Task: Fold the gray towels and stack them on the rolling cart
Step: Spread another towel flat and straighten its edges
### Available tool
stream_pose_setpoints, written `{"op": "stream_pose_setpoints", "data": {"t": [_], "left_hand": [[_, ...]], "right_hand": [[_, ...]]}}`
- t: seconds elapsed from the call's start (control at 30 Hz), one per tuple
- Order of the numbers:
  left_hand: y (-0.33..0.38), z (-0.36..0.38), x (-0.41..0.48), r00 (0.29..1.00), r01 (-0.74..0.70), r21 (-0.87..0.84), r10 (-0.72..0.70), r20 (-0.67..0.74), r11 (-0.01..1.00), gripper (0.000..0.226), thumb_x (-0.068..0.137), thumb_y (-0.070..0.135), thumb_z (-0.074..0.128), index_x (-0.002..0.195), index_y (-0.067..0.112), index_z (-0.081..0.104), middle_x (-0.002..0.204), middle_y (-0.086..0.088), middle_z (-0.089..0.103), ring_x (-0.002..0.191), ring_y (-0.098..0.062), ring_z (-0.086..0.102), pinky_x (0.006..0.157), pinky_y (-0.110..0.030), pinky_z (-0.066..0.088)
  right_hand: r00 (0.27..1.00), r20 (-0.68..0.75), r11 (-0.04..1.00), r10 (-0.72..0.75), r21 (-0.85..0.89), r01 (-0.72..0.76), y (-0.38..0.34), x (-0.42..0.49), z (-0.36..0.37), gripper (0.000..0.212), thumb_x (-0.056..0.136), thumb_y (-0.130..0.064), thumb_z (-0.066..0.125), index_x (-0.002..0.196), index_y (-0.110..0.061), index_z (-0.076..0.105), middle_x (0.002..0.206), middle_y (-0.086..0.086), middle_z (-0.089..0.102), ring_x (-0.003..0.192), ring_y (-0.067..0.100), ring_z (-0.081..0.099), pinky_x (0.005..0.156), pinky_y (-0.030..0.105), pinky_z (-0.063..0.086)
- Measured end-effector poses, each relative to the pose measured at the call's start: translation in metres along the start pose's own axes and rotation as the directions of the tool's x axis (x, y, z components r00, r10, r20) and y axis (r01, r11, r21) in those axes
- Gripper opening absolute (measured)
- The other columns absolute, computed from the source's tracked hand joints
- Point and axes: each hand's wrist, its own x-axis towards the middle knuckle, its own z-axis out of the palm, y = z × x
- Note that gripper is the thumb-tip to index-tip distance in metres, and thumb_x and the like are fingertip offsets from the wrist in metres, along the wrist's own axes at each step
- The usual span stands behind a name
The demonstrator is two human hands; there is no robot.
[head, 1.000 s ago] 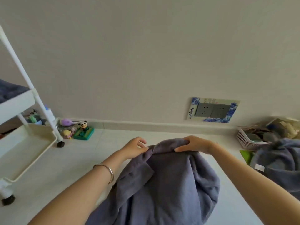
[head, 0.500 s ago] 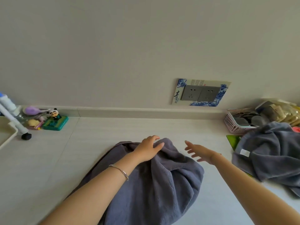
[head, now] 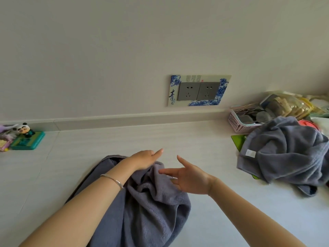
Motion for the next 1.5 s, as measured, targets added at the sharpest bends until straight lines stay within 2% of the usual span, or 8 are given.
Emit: {"op": "stream_pose_setpoints", "data": {"t": [0.2, 0.3, 0.47, 0.8, 1.0, 1.2, 1.37, 1.5], "left_hand": [[-0.022, 0.013, -0.018, 0.995, -0.047, -0.033, 0.044, -0.094, 0.998, 0.06, 0.08, 0.074, 0.046, 0.078, 0.014, 0.052, 0.077, 0.004, 0.057, 0.072, -0.014, 0.052, 0.07, -0.029, 0.043], [-0.019, 0.006, -0.034, 0.972, -0.168, -0.283, 0.11, -0.207, 0.944, 0.056, 0.075, 0.064, 0.063, 0.065, 0.016, 0.036, 0.059, 0.002, 0.031, 0.056, -0.013, 0.034, 0.057, -0.028, 0.029], [0.006, -0.033, -0.07, 0.961, -0.268, -0.477, 0.267, -0.071, 0.837, 0.031, 0.082, 0.039, 0.069, 0.102, 0.016, 0.071, 0.098, 0.0, 0.074, 0.094, -0.014, 0.069, 0.087, -0.027, 0.052], [0.042, -0.108, -0.127, 0.91, -0.343, -0.684, 0.409, -0.072, 0.643, 0.019, 0.08, 0.024, 0.06, 0.094, 0.013, 0.068, 0.085, 0.0, 0.073, 0.074, -0.01, 0.068, 0.069, -0.018, 0.054], [0.053, -0.119, -0.118, 0.888, -0.384, -0.742, 0.44, -0.134, 0.549, 0.027, 0.079, 0.024, 0.058, 0.101, 0.017, 0.072, 0.091, 0.001, 0.073, 0.08, -0.009, 0.068, 0.071, -0.017, 0.053], [0.059, -0.12, -0.095, 0.899, -0.306, -0.792, 0.434, -0.058, 0.528, 0.035, 0.086, 0.03, 0.054, 0.117, 0.017, 0.065, 0.102, -0.007, 0.071, 0.086, -0.017, 0.068, 0.077, -0.023, 0.055], [0.072, -0.097, -0.027, 0.933, -0.358, -0.688, 0.214, -0.289, 0.631, 0.031, 0.088, 0.031, 0.064, 0.114, 0.015, 0.065, 0.107, -0.001, 0.068, 0.101, -0.014, 0.062, 0.081, -0.016, 0.047], [0.057, -0.06, 0.034, 0.818, -0.277, -0.564, -0.117, -0.563, 0.778, 0.035, 0.088, 0.023, 0.064, 0.121, 0.013, 0.059, 0.113, -0.007, 0.063, 0.098, -0.017, 0.057, 0.082, -0.022, 0.04]], "right_hand": [[0.98, -0.184, 0.997, -0.076, 0.004, 0.078, -0.001, 0.012, 0.006, 0.05, 0.083, -0.061, 0.046, 0.084, -0.013, 0.058, 0.104, 0.009, 0.057, 0.084, 0.021, 0.058, 0.076, 0.027, 0.048], [0.953, -0.253, 0.984, -0.167, -0.105, 0.145, -0.005, 0.015, 0.001, 0.057, 0.083, -0.069, 0.044, 0.09, -0.016, 0.06, 0.115, 0.003, 0.057, 0.105, 0.02, 0.058, 0.093, 0.032, 0.045], [0.968, -0.002, 0.919, -0.251, -0.314, 0.237, -0.027, 0.007, 0.03, 0.069, 0.09, -0.068, 0.019, 0.14, -0.027, 0.043, 0.147, -0.008, 0.042, 0.139, 0.011, 0.031, 0.119, 0.042, 0.009], [0.957, 0.237, 0.815, -0.17, -0.512, 0.272, -0.081, -0.06, 0.055, 0.076, 0.079, -0.055, 0.064, 0.137, -0.011, 0.043, 0.142, 0.008, 0.048, 0.134, 0.027, 0.041, 0.11, 0.038, 0.035], [0.995, 0.034, 0.63, -0.094, -0.772, 0.086, -0.124, -0.113, 0.046, 0.057, 0.06, -0.046, 0.084, 0.098, -0.005, 0.072, 0.106, 0.013, 0.071, 0.098, 0.022, 0.067, 0.084, 0.025, 0.052], [0.966, 0.107, 0.726, -0.235, -0.641, 0.248, -0.157, -0.169, 0.025, 0.048, 0.058, -0.039, 0.088, 0.094, -0.01, 0.074, 0.092, 0.01, 0.072, 0.081, 0.019, 0.069, 0.075, 0.027, 0.056], [0.858, -0.109, 0.744, -0.502, -0.561, 0.364, -0.17, -0.161, -0.014, 0.062, 0.057, -0.053, 0.083, 0.101, -0.011, 0.073, 0.102, 0.007, 0.071, 0.091, 0.015, 0.067, 0.077, 0.021, 0.054], [0.395, -0.65, 0.758, -0.649, -0.507, 0.411, -0.149, -0.114, -0.098, 0.053, 0.078, -0.026, 0.074, 0.123, -0.004, 0.058, 0.103, 0.007, 0.066, 0.079, 0.009, 0.062, 0.065, 0.017, 0.052]]}}
